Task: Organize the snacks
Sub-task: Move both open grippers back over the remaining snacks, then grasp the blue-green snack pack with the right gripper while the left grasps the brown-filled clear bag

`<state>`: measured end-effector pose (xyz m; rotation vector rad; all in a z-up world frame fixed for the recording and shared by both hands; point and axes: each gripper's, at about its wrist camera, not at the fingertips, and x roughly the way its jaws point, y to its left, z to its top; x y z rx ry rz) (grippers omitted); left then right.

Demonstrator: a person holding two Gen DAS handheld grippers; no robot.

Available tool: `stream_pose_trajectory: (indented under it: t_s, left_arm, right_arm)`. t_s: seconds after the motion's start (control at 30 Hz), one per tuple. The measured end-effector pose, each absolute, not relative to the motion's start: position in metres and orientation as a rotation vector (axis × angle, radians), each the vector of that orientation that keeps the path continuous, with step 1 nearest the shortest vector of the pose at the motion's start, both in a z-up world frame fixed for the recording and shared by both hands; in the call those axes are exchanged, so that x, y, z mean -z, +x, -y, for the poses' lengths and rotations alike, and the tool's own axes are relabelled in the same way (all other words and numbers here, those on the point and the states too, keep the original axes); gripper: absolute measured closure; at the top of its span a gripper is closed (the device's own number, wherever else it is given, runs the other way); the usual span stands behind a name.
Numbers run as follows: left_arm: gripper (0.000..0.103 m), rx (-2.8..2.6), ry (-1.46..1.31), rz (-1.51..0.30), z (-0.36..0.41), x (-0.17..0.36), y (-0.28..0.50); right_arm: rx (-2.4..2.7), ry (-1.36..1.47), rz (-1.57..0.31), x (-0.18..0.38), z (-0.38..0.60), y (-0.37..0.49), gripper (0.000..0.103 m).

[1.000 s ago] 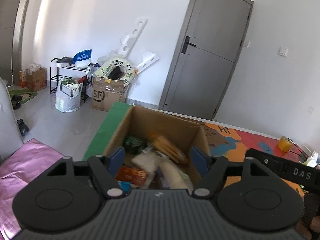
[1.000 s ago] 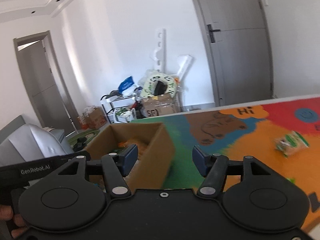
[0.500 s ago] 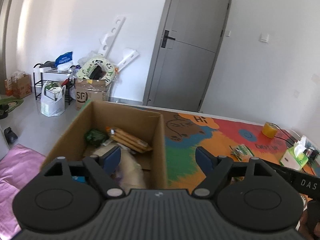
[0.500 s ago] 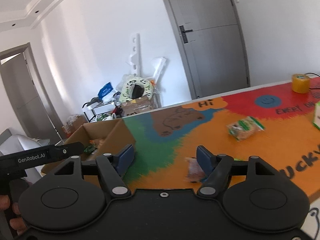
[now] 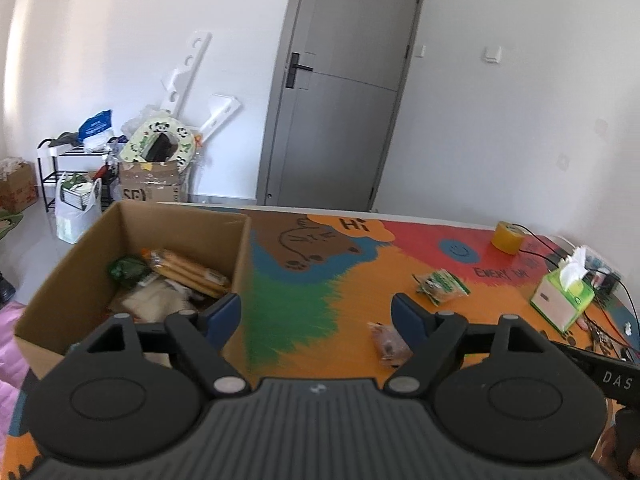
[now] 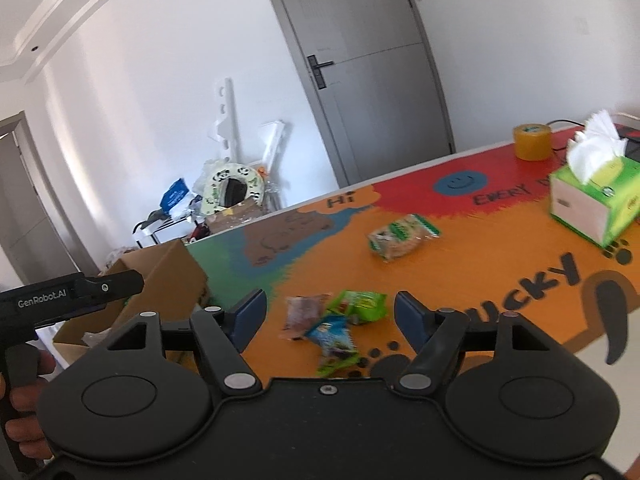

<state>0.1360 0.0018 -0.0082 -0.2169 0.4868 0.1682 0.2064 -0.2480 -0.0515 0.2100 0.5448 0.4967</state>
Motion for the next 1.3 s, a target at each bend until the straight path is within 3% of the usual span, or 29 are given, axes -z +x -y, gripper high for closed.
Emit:
stream_pose_trajectory:
  t_s: [0.73,1.03,1.23,1.3]
  left_arm:
    - [0.022,-0.108,-0.176,-0.583,0.021,0.044,0.174]
    - [0.023,-0.111,-0.16,-0.577,0.022,0.044,0.182]
    - [0.025,-0.109,-0.149,-0.6,0.025,0.049,0.189]
    - [0.025,-0.106,-0.144,-0.604,0.027,0.051,0.191]
  right_arm:
    - [-0.506,0.199,-0.641,0.082,0.238,0.236,0.033]
    - [-0.564,0.172,-0.686,0.094,0.209,0.249,0.039]
    - [-0.593,0.175,-0.73,0.109,0.199,0.258,0.053]
    - [-0.601,0.194,-0.756,0.116,0.201,0.262,0.073]
